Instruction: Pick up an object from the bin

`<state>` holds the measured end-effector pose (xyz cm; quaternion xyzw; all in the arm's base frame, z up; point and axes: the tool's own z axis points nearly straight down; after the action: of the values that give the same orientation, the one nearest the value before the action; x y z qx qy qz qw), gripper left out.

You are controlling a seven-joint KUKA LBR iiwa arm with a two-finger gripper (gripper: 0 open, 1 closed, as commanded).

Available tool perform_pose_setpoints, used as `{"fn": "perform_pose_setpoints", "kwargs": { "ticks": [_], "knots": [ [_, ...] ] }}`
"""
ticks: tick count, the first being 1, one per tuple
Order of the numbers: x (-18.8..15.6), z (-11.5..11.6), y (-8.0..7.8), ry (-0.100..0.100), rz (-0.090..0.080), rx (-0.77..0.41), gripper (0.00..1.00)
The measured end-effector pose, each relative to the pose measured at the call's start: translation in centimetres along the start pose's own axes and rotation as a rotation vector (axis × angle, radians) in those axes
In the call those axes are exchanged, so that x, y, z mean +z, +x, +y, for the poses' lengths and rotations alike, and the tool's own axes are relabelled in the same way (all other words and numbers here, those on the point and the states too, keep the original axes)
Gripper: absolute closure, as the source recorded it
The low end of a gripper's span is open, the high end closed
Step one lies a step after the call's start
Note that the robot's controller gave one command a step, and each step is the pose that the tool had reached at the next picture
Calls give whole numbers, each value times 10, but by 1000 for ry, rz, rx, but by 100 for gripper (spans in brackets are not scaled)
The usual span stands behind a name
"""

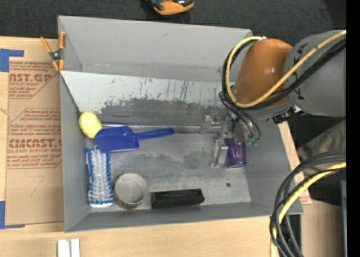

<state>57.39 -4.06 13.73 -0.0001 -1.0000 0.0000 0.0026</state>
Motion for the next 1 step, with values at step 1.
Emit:
{"fn": "perform_pose_setpoints", "kwargs": {
  "ticks": [1],
  "knots": [
    [-5,0,-1,0,-7,-1,0]
  ]
}}
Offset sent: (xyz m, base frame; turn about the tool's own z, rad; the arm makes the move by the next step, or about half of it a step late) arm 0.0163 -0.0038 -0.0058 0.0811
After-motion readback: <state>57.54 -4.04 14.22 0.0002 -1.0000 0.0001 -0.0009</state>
